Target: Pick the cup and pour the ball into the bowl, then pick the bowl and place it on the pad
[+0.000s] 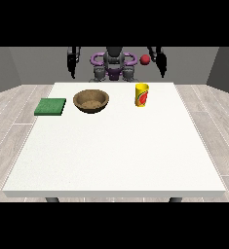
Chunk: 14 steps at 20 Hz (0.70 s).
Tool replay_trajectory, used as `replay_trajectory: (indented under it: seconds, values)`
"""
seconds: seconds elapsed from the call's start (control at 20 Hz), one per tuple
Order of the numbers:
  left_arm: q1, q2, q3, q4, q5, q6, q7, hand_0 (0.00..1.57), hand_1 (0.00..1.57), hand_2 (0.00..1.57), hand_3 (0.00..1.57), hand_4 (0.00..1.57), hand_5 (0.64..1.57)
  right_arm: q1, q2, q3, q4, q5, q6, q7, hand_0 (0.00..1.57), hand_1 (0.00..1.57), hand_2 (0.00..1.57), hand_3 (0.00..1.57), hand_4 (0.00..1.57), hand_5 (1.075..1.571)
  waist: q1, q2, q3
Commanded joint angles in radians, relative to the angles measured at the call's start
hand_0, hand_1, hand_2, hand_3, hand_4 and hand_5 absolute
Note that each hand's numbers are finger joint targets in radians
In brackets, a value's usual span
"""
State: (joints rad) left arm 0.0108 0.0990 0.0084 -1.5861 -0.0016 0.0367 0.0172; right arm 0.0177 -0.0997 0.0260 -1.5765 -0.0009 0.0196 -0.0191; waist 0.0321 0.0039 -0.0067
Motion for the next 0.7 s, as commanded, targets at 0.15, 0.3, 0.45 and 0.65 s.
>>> replay_trajectory:
  seconds: [0.15,0.3,0.45,0.65]
  values:
    - [-0.01,0.035,0.01,-0.09,0.012,-0.01,0.075,0.0,0.0,0.0,0.0,0.66,1.566,-0.004,-0.035,-0.015,-0.085,-0.007,0.0,0.077,0.0,0.0,0.0,0.0,0.87,1.533,-0.004,-0.226,0.0047]
    - [0.033,-0.067,-0.02,-0.155,0.13,-0.011,0.213,0.0,0.0,0.0,0.0,0.66,1.566,0.071,0.026,-0.044,-0.135,-0.103,-0.029,0.211,0.0,0.0,0.0,0.0,0.87,1.533,-0.056,-0.383,0.0065]
    - [0.08,-0.055,-0.025,-0.231,0.161,0.007,0.384,0.0,0.0,0.0,0.0,0.63,1.564,0.115,0.009,-0.058,-0.205,-0.141,-0.039,0.363,0.0,0.0,0.0,0.0,0.86,1.53,-0.051,-0.453,0.0068]
    - [0.038,-0.075,-0.077,-0.351,0.099,0.094,0.508,0.0,0.0,0.0,0.0,0.6,1.563,0.09,0.013,-0.02,-0.364,-0.117,-0.09,0.507,0.0,0.0,0.0,0.0,0.82,1.528,-0.07,-0.408,0.0068]
